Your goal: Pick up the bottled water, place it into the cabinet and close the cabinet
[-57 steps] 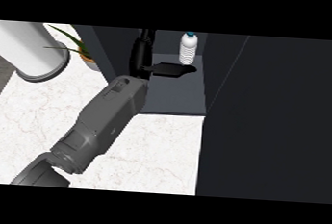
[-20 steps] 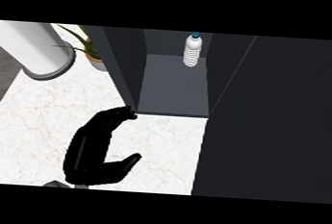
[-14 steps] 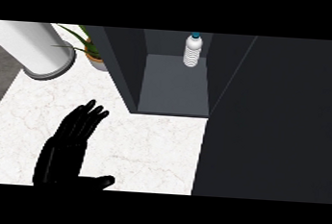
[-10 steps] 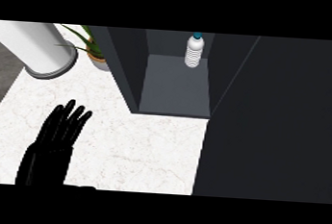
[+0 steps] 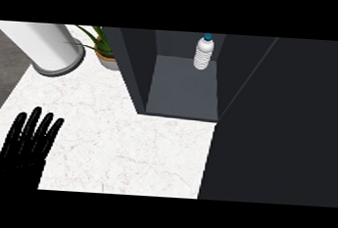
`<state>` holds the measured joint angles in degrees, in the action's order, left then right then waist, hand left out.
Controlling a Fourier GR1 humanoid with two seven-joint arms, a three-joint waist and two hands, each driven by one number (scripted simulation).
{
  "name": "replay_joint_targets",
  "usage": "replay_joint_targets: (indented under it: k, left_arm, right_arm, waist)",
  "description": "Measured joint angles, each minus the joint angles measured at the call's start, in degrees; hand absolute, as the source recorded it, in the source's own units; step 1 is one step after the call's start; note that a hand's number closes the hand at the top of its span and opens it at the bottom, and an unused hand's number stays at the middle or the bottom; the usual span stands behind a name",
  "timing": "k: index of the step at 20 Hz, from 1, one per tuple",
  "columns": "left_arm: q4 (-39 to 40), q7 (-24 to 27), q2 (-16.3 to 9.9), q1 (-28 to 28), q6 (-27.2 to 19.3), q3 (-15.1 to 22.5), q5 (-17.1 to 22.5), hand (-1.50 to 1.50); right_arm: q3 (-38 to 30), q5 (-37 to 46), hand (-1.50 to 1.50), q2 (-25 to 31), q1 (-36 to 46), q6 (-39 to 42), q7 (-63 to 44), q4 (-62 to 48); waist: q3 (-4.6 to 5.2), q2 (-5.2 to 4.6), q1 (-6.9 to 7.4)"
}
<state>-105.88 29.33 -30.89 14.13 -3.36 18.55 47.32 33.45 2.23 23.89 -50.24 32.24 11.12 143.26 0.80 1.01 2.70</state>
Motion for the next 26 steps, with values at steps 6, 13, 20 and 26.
replay_joint_targets:
  k: [6, 13, 20, 26]
  left_arm:
    - [-1.70, -0.16, -3.53, 3.01, 4.05, -3.53, 3.00, -1.50]
    - [-2.44, -0.26, -6.41, 4.66, 8.38, -6.12, 5.12, -1.50]
    - [-3.01, -0.81, -8.93, 5.37, 11.77, -8.15, 6.80, -1.50]
    - [-2.91, -1.44, -10.36, 5.25, 13.55, -8.90, 7.37, -1.50]
  right_arm:
    - [2.59, -0.29, 1.50, -1.83, 1.15, -3.80, -2.68, -0.38]
    - [3.12, -1.21, 1.50, -1.79, 4.88, -4.42, -5.37, -0.51]
    - [2.78, -2.00, 1.50, -1.16, 9.78, -3.63, -7.72, -0.65]
    - [1.80, -2.46, -1.50, 0.38, 14.85, -2.02, -9.29, -0.68]
  waist:
    - [0.02, -0.67, 1.71]
    - [0.08, -1.66, 4.45]
    - [0.20, -2.48, 7.33]
    - [0.45, -2.84, 9.46]
